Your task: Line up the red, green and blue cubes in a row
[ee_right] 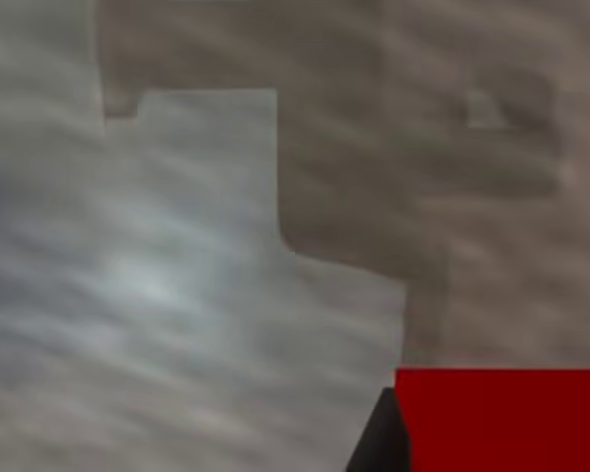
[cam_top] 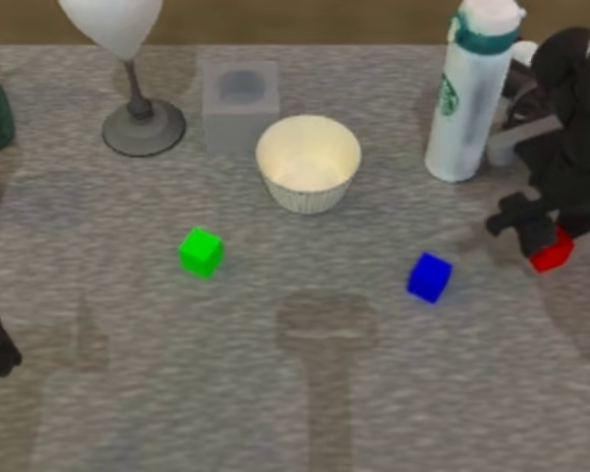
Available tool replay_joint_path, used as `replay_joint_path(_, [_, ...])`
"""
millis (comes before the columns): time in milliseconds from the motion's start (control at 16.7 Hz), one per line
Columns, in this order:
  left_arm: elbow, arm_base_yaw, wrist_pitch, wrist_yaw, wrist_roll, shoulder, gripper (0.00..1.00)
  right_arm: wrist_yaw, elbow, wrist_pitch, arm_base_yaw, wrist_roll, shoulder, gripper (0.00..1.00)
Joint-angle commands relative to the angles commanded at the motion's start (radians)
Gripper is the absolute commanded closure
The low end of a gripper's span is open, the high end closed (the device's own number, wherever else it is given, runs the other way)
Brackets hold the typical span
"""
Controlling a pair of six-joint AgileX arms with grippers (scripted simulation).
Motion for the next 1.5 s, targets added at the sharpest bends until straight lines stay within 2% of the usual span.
replay_joint_path(240, [0.0, 0.0, 0.0, 0.0, 0.0, 0.0, 0.0, 0.0, 0.068, -0.121, 0.003, 0.0, -0.053, 1.0])
replay_joint_path(540, [0.0, 0.0, 0.0, 0.0, 0.0, 0.0, 0.0, 0.0, 0.071, -0.125, -0.001, 0.004, -0.052, 1.0])
replay_joint_path(780, [0.0, 0.0, 0.0, 0.0, 0.0, 0.0, 0.0, 0.005, 0.148, -0.162, 0.088, 0.108, -0.005, 1.0])
replay_joint_path(960, [0.0, 0.0, 0.0, 0.0, 0.0, 0.0, 0.0, 0.012, 0.252, -0.215, 0.216, 0.296, 0.057, 1.0])
replay_joint_path(1320, [0.0, 0.0, 0.0, 0.0, 0.0, 0.0, 0.0, 0.026, 0.479, -0.342, 0.535, 0.839, 0.188, 1.0])
replay_joint_path(1500, [0.0, 0.0, 0.0, 0.0, 0.0, 0.0, 0.0, 0.034, 0.573, -0.386, 0.673, 1.043, 0.228, 1.0])
